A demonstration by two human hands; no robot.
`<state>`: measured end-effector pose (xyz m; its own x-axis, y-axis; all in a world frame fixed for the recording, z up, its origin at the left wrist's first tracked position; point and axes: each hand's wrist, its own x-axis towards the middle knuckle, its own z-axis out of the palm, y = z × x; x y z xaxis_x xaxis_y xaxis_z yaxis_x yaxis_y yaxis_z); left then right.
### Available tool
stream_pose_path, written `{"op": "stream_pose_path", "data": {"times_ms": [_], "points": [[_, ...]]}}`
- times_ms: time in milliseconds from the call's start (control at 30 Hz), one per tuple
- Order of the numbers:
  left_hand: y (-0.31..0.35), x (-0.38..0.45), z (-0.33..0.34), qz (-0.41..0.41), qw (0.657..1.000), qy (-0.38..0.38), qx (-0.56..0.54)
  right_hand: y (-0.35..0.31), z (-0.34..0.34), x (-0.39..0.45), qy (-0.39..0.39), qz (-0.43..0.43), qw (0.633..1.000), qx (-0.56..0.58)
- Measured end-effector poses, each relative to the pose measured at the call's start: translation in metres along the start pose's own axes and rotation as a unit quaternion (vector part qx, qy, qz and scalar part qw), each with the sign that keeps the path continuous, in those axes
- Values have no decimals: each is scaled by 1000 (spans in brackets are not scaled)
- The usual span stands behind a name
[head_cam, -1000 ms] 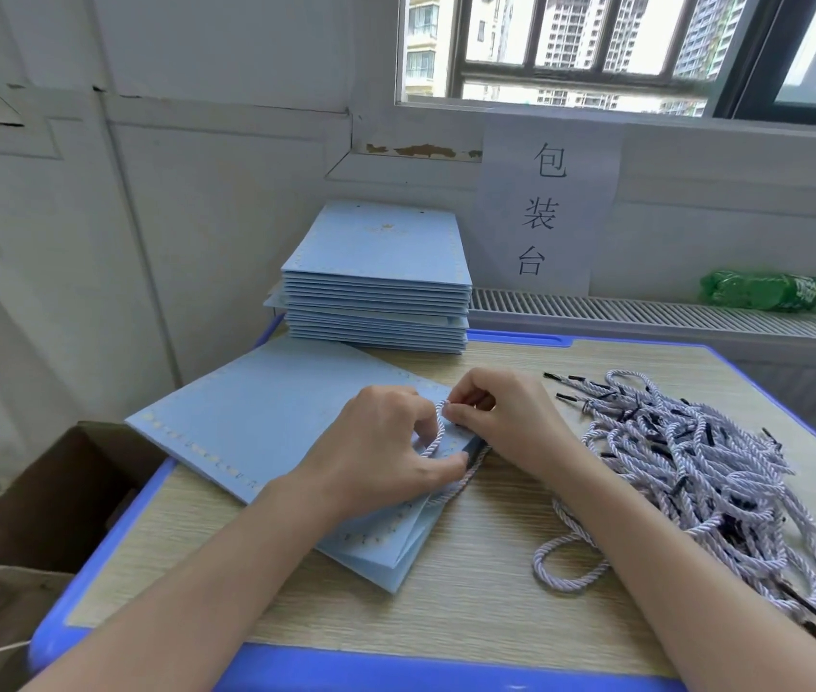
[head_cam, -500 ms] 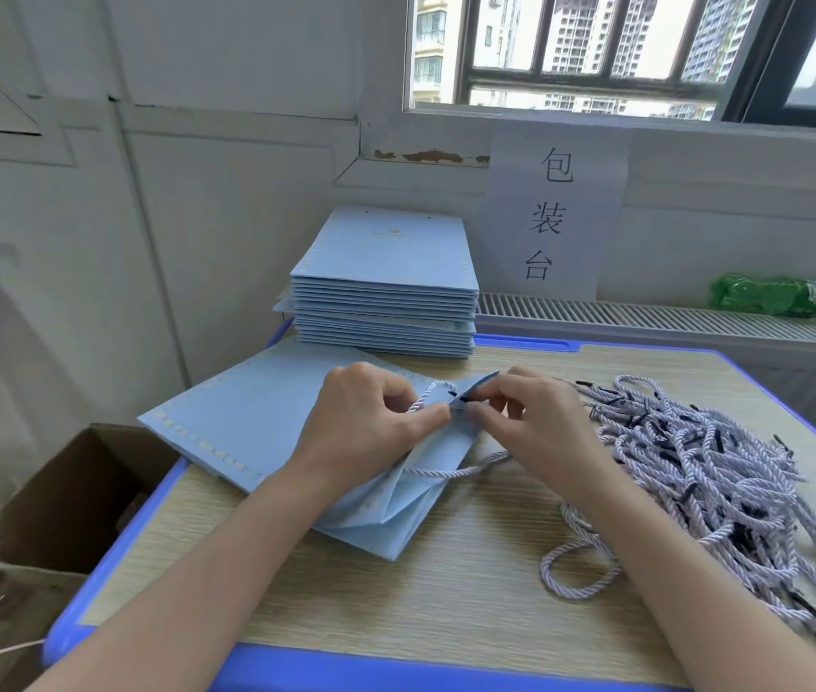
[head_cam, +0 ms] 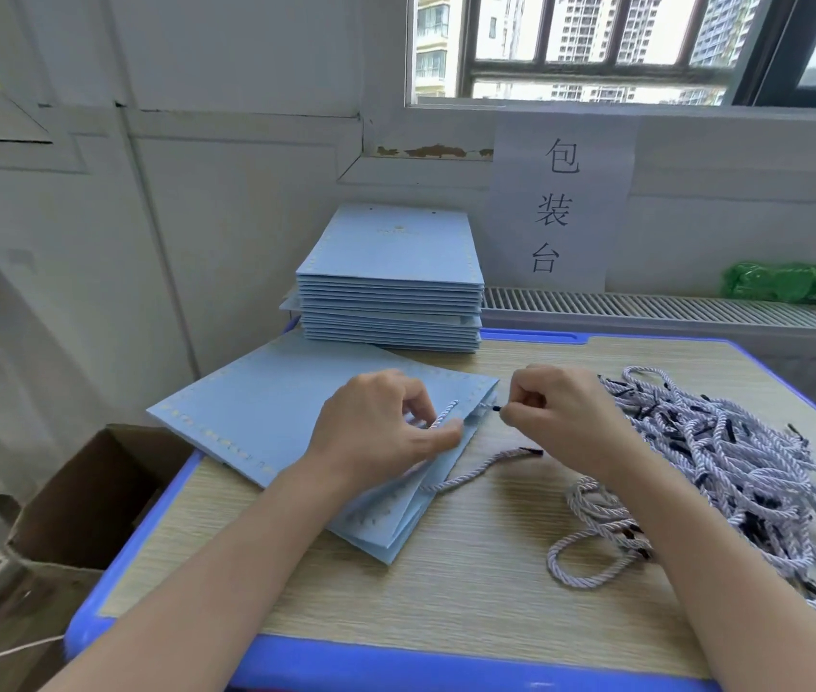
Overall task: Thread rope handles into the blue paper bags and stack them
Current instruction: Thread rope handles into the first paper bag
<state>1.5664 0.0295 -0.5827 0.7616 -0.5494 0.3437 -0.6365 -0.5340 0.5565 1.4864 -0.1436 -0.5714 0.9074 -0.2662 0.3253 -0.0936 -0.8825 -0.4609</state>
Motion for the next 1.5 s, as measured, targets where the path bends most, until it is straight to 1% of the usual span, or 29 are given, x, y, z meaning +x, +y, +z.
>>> {"op": "stream_pose_path", "data": {"times_ms": [67, 133, 167, 200, 267, 333, 400, 500, 567, 633, 667, 700, 767, 800, 833, 900, 933, 967, 1033, 1100, 1133, 1233, 1300, 1433, 1500], "points": [[-1, 1, 2, 10, 1000, -3, 20, 4, -4, 1, 26, 22, 999, -3], [-3, 1, 4, 22, 999, 4, 33, 11, -7, 1, 78, 45, 996, 3], [-3, 1, 4, 29, 999, 6, 39, 15, -6, 0, 89, 56, 994, -3], [-4, 1, 4, 33, 998, 3, 45, 17, -2, 0, 80, 66, 994, -20], [-8, 1, 2, 30, 999, -21, 38, 21, 8, 0, 37, 79, 993, -75], [-13, -1, -4, 21, 998, -56, -16, 22, 15, 0, 19, 79, 990, -119], [-17, -8, -10, 38, 995, -79, -58, 20, 15, -1, 24, 70, 988, -133], [-21, -27, -30, 67, 989, -109, -81, 18, 12, -5, 33, 63, 992, -106], [-25, -40, -48, 68, 982, -152, -92, 17, 7, -9, 29, 71, 994, -73], [-29, -51, -62, 71, 973, -208, -66, 13, 1, -12, 15, 56, 997, -58], [-31, -55, -65, 80, 971, -221, -44, 9, -2, -15, 10, 35, 998, -58], [-33, -57, -66, 95, 971, -217, -18, 3, -3, -17, 8, 7, 998, -58], [-35, -58, -64, 142, 974, -170, 41, -12, -5, -23, -9, -57, 997, -45], [-34, -57, -62, 181, 972, -130, 80, -18, -4, -25, -35, -92, 995, -32], [-32, -57, -61, 225, 964, -84, 115, -24, -2, -27, -75, -120, 990, -23], [-22, -54, -60, 304, 940, 10, 153, -30, 6, -28, -163, -137, 976, -50], [-16, -53, -60, 334, 926, 56, 164, -32, 9, -26, -173, -134, 973, -78], [-8, -50, -59, 354, 914, 99, 172, -32, 11, -22, -149, -130, 975, -98], [9, -44, -61, 355, 901, 187, 167, -35, 5, -11, -34, -129, 987, -85], [25, -35, -64, 338, 894, 262, 131, -42, -10, 4, 65, -139, 988, -15], [31, -31, -67, 330, 895, 283, 103, -48, -19, 11, 96, -148, 984, 19], [43, -22, -74, 288, 912, 291, 15, -66, -46, 24, 166, -149, 967, 119], [47, -17, -78, 273, 922, 276, 2, -71, -57, 28, 182, -119, 959, 182], [46, -4, -73, 262, 937, 231, 7, -65, -60, 36, 155, -47, 939, 305], [41, 1, -63, 239, 952, 190, 8, -60, -51, 36, 116, -2, 927, 357]]}}
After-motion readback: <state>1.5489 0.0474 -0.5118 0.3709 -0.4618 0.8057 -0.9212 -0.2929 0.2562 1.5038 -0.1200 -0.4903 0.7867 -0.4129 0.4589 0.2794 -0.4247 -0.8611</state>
